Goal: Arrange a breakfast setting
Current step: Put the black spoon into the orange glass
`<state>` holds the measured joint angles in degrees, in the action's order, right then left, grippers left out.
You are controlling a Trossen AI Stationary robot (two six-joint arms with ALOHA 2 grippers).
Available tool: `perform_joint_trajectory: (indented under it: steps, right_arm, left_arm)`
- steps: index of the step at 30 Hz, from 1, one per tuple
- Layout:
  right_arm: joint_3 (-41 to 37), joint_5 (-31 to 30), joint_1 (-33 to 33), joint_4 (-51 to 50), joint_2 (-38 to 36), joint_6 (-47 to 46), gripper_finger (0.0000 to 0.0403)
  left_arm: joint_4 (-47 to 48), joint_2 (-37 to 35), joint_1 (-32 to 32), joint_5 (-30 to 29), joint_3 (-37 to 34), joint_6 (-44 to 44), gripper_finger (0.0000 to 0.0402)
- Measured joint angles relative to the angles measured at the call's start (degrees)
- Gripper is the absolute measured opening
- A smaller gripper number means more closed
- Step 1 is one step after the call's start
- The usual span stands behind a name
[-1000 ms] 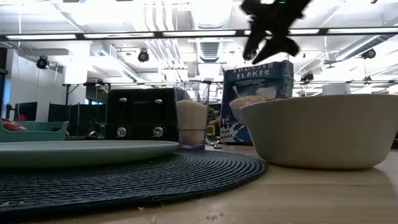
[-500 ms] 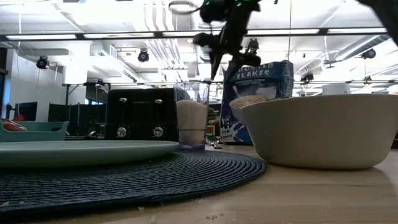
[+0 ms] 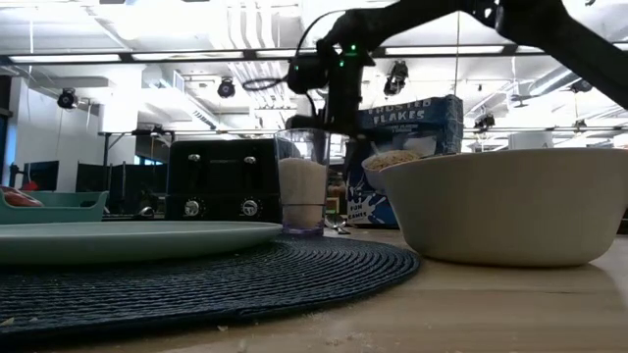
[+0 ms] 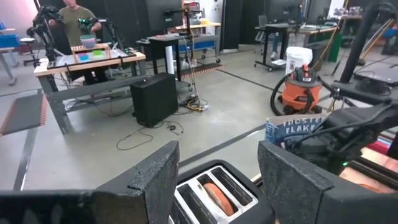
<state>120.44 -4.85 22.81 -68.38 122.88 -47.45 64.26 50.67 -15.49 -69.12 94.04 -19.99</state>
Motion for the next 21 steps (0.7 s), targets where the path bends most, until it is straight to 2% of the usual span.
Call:
perform_joint_trajectory:
  steps: [15,21]
  right_arm:
    - [-4.9,-3.6,2.7,1.4,0.8,-2.9,0.0171]
    - [-8.4,-4.2,2.7,5.6,0.8,-3.6,0.0171]
  left_arm:
    - [2.2,-5.2,0.0,-0.4,0.0,-0.2,0.0201]
    - [3.3,-5.8,0.0,-0.4,0.0,-0.2,0.0201]
